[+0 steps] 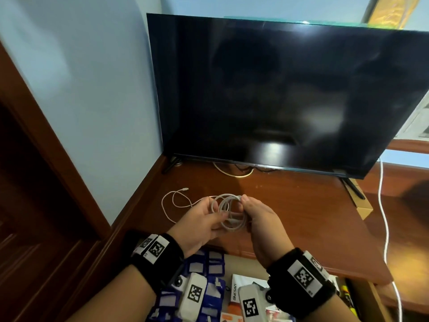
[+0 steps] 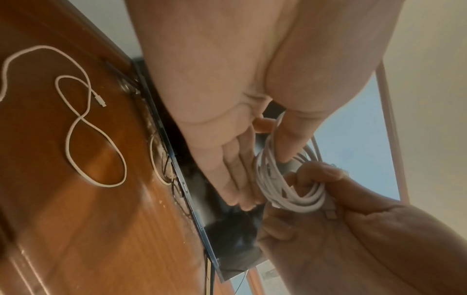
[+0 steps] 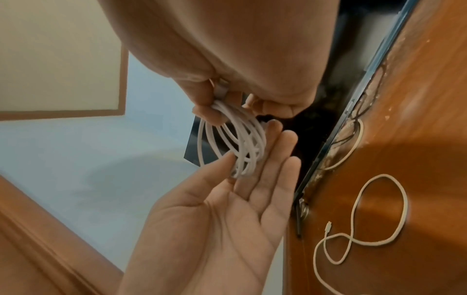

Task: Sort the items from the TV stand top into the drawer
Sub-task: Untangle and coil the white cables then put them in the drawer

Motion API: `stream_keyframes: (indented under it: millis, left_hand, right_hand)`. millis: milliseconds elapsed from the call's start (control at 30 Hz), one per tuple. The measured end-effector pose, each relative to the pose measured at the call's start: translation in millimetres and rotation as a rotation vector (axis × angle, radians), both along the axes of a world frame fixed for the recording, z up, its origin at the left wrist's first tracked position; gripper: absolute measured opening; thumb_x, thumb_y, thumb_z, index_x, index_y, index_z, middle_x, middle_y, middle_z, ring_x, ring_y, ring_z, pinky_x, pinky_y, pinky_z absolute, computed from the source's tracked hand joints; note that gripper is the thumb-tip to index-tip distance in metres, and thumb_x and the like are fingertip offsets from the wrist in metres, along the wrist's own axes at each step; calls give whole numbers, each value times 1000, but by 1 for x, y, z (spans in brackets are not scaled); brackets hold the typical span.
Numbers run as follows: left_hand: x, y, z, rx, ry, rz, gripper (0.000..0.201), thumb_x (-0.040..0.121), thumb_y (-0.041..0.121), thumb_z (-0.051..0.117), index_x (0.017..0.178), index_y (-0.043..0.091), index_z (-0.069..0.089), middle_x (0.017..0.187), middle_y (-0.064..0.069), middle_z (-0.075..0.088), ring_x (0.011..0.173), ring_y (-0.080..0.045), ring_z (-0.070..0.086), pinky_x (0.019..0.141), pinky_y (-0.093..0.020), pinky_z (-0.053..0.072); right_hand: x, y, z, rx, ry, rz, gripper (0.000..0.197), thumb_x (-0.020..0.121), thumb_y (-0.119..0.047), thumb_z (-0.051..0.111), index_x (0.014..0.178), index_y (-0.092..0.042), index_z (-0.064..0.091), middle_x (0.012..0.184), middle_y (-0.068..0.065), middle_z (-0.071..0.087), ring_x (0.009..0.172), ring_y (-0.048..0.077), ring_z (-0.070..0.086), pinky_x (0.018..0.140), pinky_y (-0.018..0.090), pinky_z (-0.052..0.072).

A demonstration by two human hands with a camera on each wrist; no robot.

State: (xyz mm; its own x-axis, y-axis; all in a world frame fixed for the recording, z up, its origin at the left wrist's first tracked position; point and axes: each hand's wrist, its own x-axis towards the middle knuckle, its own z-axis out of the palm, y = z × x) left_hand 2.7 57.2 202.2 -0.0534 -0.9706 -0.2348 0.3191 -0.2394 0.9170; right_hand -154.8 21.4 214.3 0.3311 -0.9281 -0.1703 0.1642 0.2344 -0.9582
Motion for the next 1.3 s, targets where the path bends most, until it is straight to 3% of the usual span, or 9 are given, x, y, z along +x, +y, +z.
stream_keyframes:
  millis: [67,133,200,300,367,533,767,1033,1300]
  left_hand:
    - [1,-4,-3,24,-17,-4,24,104,3,52,125,-2,44,125,-33,65,116,-45,66,103,-58,52]
    - [2,-7,-2,59,-24,-8,35,103,7,54,136,-2,44,112,-25,70,93,-34,72,81,-42,58]
    - [3,-9,2,100,34,-19,38,102,14,57,137,2,52,104,-16,67,80,-19,64,68,-30,47]
    - [6,-11,5,133,131,-87,35,95,34,65,111,4,71,92,-9,61,76,-16,54,69,-30,39]
    - [8,-11,9,145,240,-120,38,93,44,62,98,8,74,91,-8,61,76,-17,53,72,-31,40]
    - [22,-10,10,80,509,-137,47,97,25,44,127,-5,65,122,-25,64,103,-29,62,89,-37,46]
    - [32,-19,-1,-10,564,-101,75,83,17,86,138,-14,47,125,-27,40,97,-25,51,75,-23,55]
    - [52,-8,-5,30,440,-96,45,72,20,94,106,0,73,89,-9,63,75,-13,59,68,-20,51]
    - [79,5,6,28,36,-22,19,97,18,61,95,3,72,78,-10,56,72,-18,54,70,-32,44]
  right_hand:
    - [0,-2,-1,-29,54,11,35,106,-34,51,112,-7,73,109,16,74,97,28,72,77,37,60]
    - [-1,-2,2,-51,88,35,38,108,-37,46,106,-10,73,100,16,75,85,24,70,72,33,56]
    - [-1,-2,7,-30,62,28,39,109,-38,43,96,-11,69,79,14,70,65,19,62,60,29,48]
    - [3,-4,12,-18,-23,-8,36,109,-35,42,84,-12,53,61,4,44,48,13,36,45,24,29]
    - [6,-7,12,-22,-65,-29,35,109,-34,42,85,-12,53,62,4,42,48,13,35,42,23,29]
    - [10,-15,18,-12,-194,-39,33,108,-35,43,89,-11,56,69,11,46,52,15,41,45,24,34]
    - [28,-8,37,53,-433,2,32,109,-28,41,89,-7,53,69,14,46,48,16,46,43,24,47]
    - [36,-12,36,20,-412,-24,30,106,-29,45,87,-9,55,73,8,52,56,15,47,46,24,41]
    - [36,-12,23,-74,-193,-87,32,109,-29,41,89,-8,54,67,3,54,55,15,50,50,28,43]
